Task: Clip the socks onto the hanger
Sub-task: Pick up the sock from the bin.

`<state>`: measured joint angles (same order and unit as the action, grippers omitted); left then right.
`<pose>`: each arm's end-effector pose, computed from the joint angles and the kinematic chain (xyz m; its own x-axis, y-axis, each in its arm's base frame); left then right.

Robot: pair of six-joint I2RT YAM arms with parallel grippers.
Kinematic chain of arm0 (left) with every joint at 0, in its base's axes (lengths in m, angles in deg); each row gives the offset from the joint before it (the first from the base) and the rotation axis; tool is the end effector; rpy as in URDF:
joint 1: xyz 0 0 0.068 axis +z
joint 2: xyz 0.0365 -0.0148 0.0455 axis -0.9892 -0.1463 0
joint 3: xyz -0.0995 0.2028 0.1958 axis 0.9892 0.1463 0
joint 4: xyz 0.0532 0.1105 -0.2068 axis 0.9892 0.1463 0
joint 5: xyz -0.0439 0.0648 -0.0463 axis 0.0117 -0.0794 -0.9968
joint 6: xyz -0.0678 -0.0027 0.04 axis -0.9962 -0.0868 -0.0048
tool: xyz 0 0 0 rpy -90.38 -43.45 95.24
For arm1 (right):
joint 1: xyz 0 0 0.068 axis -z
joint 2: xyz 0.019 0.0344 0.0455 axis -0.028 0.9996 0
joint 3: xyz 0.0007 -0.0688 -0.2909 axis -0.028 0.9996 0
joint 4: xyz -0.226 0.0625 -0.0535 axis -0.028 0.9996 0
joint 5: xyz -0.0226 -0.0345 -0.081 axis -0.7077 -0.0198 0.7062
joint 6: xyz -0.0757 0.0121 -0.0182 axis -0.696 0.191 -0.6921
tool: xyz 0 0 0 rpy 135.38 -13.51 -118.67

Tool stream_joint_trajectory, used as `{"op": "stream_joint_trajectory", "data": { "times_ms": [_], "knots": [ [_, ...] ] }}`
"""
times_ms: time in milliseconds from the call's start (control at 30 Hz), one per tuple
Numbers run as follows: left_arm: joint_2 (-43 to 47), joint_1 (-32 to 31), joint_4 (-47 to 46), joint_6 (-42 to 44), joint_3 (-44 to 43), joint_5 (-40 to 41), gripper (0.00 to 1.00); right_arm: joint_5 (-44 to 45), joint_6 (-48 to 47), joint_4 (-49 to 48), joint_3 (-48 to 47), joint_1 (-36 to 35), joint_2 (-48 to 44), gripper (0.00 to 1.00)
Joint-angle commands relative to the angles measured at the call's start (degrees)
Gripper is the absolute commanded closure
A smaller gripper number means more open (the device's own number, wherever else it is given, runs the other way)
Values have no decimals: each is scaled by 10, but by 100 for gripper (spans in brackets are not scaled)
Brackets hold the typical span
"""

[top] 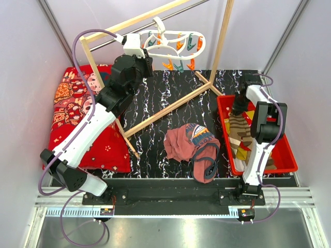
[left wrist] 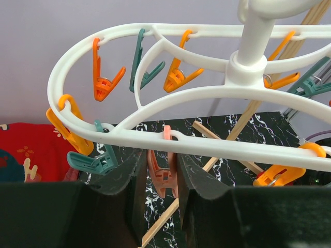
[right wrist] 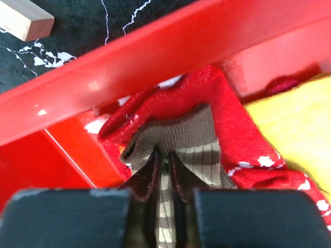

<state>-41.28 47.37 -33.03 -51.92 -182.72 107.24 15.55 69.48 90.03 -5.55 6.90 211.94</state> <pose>0.2888 -0.1675 0.4988 -0.0536 -0.1593 -0.9858 0.2282 0.9591 -0.1674 0.4425 -0.0450 0.1740 -0.9085 0.2631 -0.3247 0.2776 0.9607 0.0018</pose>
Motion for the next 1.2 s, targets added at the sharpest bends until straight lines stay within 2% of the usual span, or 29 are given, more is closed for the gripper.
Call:
{"op": "stream_joint_trajectory", "data": {
  "times_ms": [0,100,633,867,1000,1100,1167],
  "knots": [
    [11,3,15,6,-19,12,100,20,-12,-16,10,2,-41,92],
    [15,3,20,6,-17,13,100,24,-3,-16,23,3,-76,100],
    [31,3,27,4,-27,15,100,-16,25,-16,104,2,-294,100],
    [38,3,27,-7,-17,14,100,-32,46,-28,144,2,-257,89],
    [42,3,28,-12,-11,11,100,-29,61,-31,149,2,-210,88],
    [43,3,29,-13,-9,8,100,-29,65,-43,162,2,-195,79],
    [43,3,29,-14,-7,8,100,-25,67,-51,168,1,-189,79]
  ]
}}
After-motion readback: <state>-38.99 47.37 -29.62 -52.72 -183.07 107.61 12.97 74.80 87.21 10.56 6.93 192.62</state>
